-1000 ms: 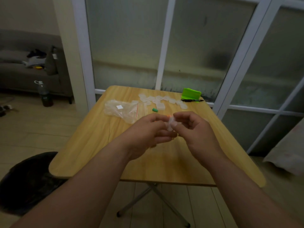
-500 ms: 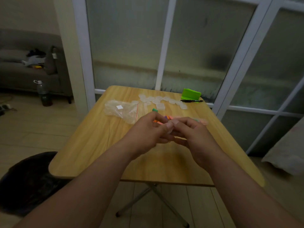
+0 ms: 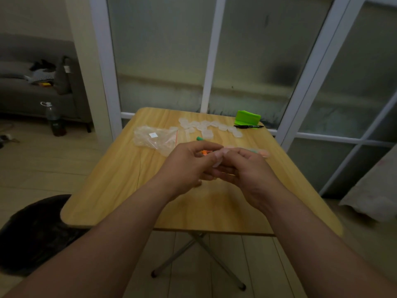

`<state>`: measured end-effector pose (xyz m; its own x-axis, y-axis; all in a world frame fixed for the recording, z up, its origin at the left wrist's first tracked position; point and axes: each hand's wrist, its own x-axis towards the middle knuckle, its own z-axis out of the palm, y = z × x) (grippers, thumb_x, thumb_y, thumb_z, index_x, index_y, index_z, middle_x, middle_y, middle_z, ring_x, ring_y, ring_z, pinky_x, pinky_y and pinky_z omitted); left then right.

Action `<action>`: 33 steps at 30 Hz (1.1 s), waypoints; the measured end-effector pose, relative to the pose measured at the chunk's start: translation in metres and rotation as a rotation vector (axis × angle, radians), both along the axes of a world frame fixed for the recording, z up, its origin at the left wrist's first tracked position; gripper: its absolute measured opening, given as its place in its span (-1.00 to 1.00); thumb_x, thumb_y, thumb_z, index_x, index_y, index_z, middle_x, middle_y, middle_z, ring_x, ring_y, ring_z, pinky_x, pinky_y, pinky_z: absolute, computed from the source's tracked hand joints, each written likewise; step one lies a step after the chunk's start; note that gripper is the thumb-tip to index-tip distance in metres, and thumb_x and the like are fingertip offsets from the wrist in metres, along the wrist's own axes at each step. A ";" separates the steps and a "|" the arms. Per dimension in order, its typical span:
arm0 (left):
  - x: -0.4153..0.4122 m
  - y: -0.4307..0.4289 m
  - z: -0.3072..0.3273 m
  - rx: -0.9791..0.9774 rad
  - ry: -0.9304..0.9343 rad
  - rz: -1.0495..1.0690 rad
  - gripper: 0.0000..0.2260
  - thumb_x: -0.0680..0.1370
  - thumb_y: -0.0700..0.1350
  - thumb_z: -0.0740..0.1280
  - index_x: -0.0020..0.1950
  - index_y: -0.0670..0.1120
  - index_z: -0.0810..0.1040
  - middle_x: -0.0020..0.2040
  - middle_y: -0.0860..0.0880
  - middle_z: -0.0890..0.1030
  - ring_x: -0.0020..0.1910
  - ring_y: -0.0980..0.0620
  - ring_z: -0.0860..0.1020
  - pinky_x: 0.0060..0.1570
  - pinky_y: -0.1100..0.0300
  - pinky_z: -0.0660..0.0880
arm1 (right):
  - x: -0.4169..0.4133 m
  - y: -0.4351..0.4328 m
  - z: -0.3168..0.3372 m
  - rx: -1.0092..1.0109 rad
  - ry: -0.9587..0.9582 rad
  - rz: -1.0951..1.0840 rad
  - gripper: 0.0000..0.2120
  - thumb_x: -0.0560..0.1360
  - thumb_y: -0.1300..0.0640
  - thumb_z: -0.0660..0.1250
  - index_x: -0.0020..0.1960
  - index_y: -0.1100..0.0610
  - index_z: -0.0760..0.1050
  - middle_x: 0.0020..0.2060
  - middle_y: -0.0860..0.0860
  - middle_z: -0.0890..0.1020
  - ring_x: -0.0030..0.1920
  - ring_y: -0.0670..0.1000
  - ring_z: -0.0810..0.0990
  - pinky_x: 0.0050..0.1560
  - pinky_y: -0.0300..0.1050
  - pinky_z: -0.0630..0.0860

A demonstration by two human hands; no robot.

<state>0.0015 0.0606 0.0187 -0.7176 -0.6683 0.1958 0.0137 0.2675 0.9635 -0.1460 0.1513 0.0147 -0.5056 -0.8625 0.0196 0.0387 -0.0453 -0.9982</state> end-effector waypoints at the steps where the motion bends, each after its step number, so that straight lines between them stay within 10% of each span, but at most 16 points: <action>1: 0.000 0.000 0.000 0.001 0.004 0.009 -0.81 0.62 0.05 0.42 0.22 0.12 0.70 -0.04 -0.08 0.75 -0.07 -0.11 0.75 0.05 -0.34 0.64 | 0.001 -0.001 0.000 -0.004 0.002 -0.002 -0.76 0.64 0.17 0.38 0.13 0.37 0.62 0.03 0.26 0.75 0.10 0.29 0.74 0.21 0.15 0.68; 11: -0.003 -0.001 -0.003 0.006 0.028 0.048 -0.77 0.63 -0.06 0.43 0.27 -0.04 0.70 -0.05 -0.10 0.76 -0.12 -0.04 0.75 -0.12 0.09 0.71 | 0.002 -0.004 -0.004 0.003 0.045 0.002 -0.74 0.65 0.22 0.33 0.14 0.44 0.61 -0.03 0.23 0.77 0.03 0.23 0.76 0.15 0.10 0.70; 19: -0.010 -0.005 -0.008 -0.075 -0.007 0.123 -0.80 0.63 -0.03 0.44 0.22 -0.02 0.73 -0.10 -0.09 0.76 -0.19 -0.04 0.75 -0.14 -0.03 0.72 | 0.007 -0.011 -0.010 0.017 0.029 -0.021 -0.74 0.64 0.22 0.26 0.13 0.38 0.64 -0.01 0.25 0.76 0.08 0.29 0.74 0.17 0.17 0.70; 25: -0.016 -0.003 -0.013 -0.234 -0.039 0.245 -0.81 0.65 0.02 0.39 0.19 0.05 0.73 -0.13 0.05 0.74 -0.21 0.11 0.72 -0.28 0.07 0.69 | 0.017 -0.022 -0.010 0.002 -0.122 -0.116 -0.78 0.65 0.20 0.23 0.02 0.21 0.65 -0.07 0.16 0.78 -0.09 0.09 0.77 -0.18 -0.08 0.67; 29: -0.021 -0.008 -0.010 -0.223 0.053 0.381 -0.79 0.66 -0.02 0.31 0.05 -0.05 0.73 -0.22 -0.01 0.72 -0.33 0.00 0.72 -0.25 -0.09 0.69 | 0.021 -0.034 -0.010 -0.015 -0.229 -0.211 -0.85 0.58 0.23 0.27 -0.03 0.21 0.62 -0.07 0.22 0.75 -0.11 0.16 0.73 0.08 0.21 0.69; 33: -0.020 -0.011 -0.004 0.018 0.097 0.302 -0.76 0.72 -0.08 0.22 0.15 -0.16 0.64 -0.19 -0.19 0.74 -0.25 -0.12 0.75 -0.15 -0.13 0.72 | 0.019 -0.034 -0.006 -0.028 -0.221 -0.245 -0.84 0.64 0.21 0.27 0.06 0.14 0.64 0.05 0.19 0.74 0.04 0.15 0.74 0.08 0.09 0.69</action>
<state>-0.0183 0.0496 0.0149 -0.4646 -0.8525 0.2397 0.0286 0.2561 0.9662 -0.1266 0.1175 0.0090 -0.6928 -0.7152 -0.0920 0.2388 -0.1072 -0.9651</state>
